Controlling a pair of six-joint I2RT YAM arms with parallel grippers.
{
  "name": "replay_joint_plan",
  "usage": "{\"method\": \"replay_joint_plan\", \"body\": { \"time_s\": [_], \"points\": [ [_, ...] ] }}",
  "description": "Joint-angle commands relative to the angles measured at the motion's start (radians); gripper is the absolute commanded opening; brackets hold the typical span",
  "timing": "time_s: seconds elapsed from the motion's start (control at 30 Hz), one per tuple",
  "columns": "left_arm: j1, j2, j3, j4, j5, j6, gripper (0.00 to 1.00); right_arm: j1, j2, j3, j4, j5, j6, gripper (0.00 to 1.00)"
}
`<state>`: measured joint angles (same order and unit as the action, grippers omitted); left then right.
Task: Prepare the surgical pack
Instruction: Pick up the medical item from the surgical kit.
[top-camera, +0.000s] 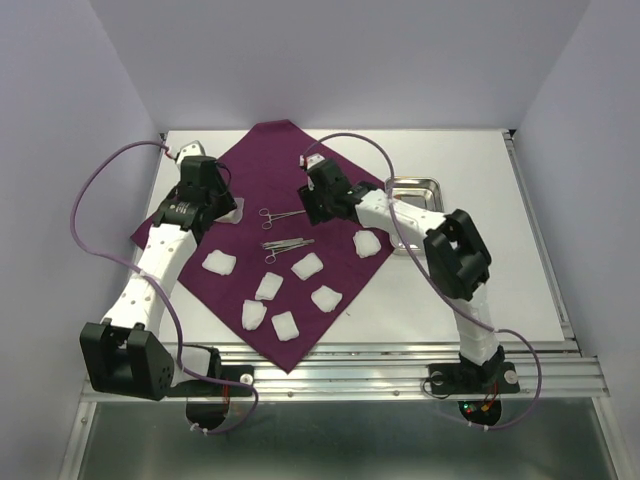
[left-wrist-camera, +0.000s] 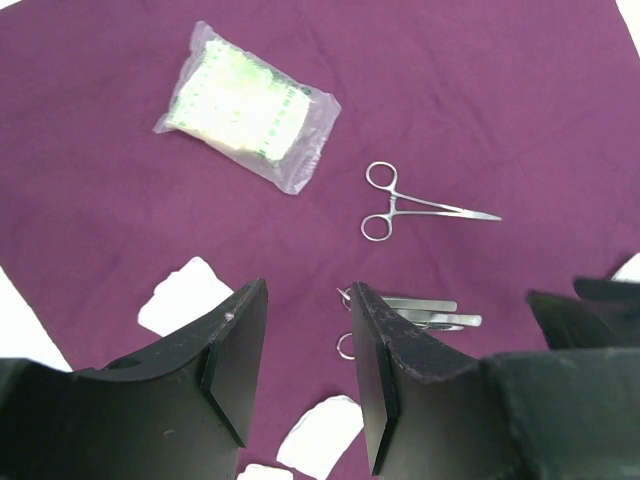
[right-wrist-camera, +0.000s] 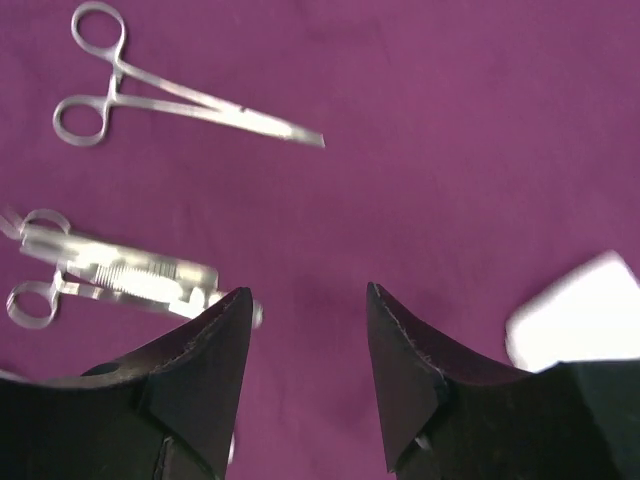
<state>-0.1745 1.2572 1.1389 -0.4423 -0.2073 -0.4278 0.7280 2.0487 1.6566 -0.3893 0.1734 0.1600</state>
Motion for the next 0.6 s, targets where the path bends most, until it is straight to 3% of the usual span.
{"method": "replay_joint_plan", "body": {
  "time_s": [0.0, 0.23, 0.57],
  "points": [
    [0.03, -0.054, 0.016, -0.007, -0.018, 0.011, 0.5, -0.012, 0.102, 0.17, -0.005, -0.054, -0.103, 0.56],
    [0.063, -0.062, 0.009, -0.019, -0.012, 0.018, 0.5, -0.012, 0.342, 0.449, -0.066, -0.113, -0.181, 0.58],
    [0.07, -0.053, 0.007, -0.019, -0.014, 0.014, 0.5, -0.012, 0.438, 0.528, -0.08, -0.224, -0.217, 0.61]
  ]
}}
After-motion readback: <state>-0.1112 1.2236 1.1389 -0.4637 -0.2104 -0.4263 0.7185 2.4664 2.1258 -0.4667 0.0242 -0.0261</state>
